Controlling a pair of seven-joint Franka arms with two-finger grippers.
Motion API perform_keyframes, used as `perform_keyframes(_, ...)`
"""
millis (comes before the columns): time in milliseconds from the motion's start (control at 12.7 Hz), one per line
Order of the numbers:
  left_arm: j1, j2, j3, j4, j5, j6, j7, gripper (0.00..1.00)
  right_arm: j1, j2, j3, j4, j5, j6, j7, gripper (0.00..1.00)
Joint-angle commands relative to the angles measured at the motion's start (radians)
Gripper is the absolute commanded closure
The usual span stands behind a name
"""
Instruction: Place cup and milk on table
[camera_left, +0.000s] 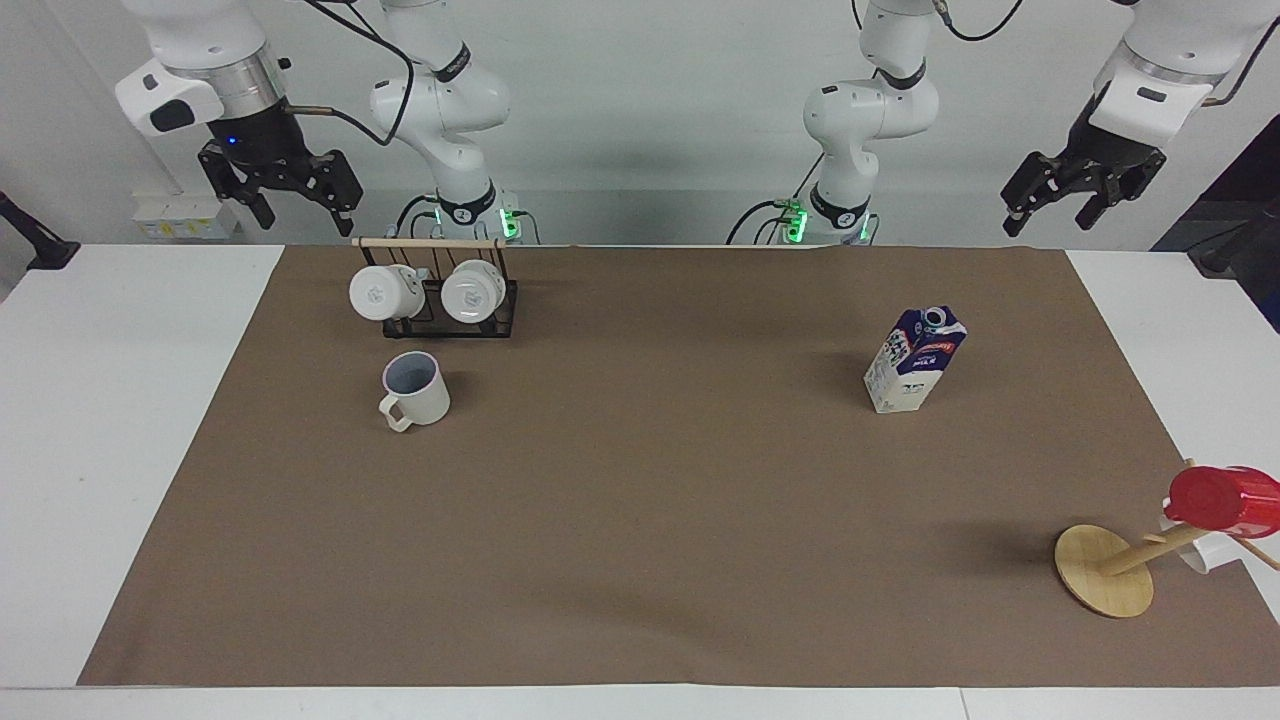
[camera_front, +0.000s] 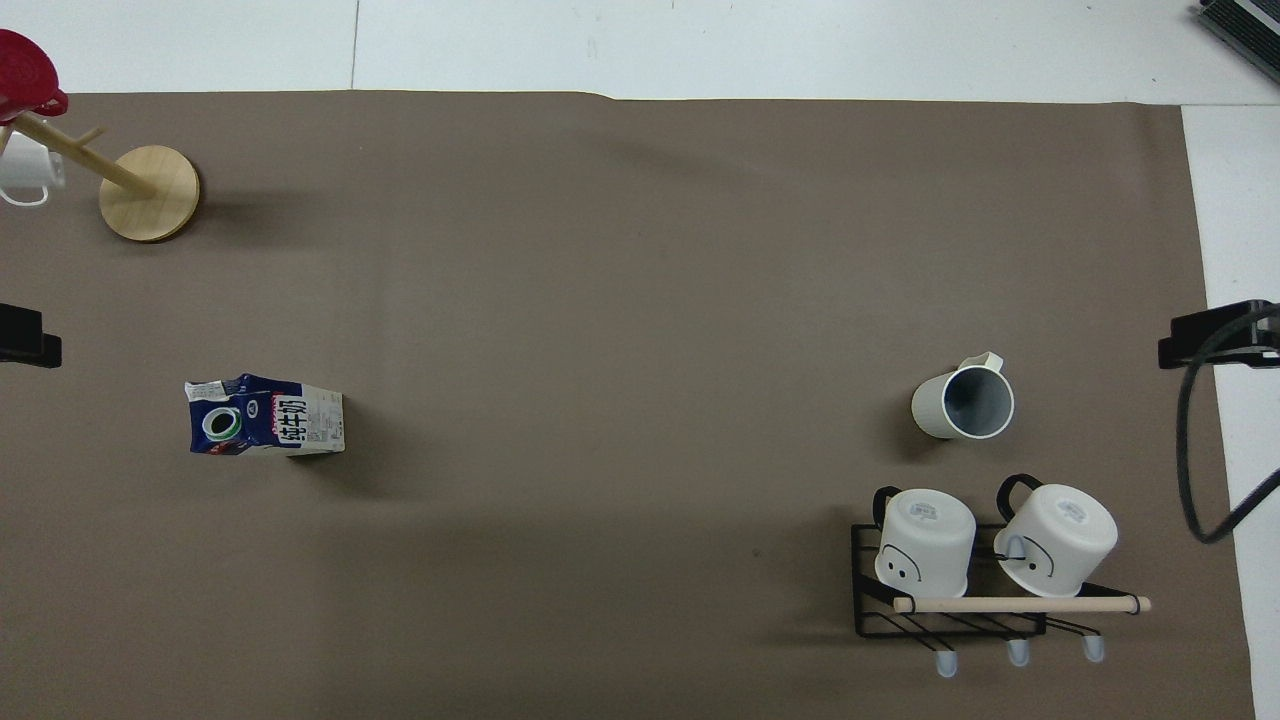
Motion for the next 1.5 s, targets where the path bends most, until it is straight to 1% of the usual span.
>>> perform_keyframes(0, -0.008, -0.013, -0.005, -0.014, -0.003, 0.006, 0.009, 0.00, -0.010, -0.011, 0.002, -0.017, 0.000, 0.017, -0.016, 0.00)
perform_keyframes(630, -0.011, -0.013, -0.014, -0.012, -0.003, 0.003, 0.017, 0.00, -0.010, -0.023, 0.002, -0.038, 0.000, 0.020, -0.010, 0.00)
perform_keyframes(1417, -0.017, -0.013, -0.014, -0.014, -0.003, 0.003, 0.004, 0.00, -0.010, -0.025, 0.002, -0.040, 0.000, 0.020, -0.011, 0.00)
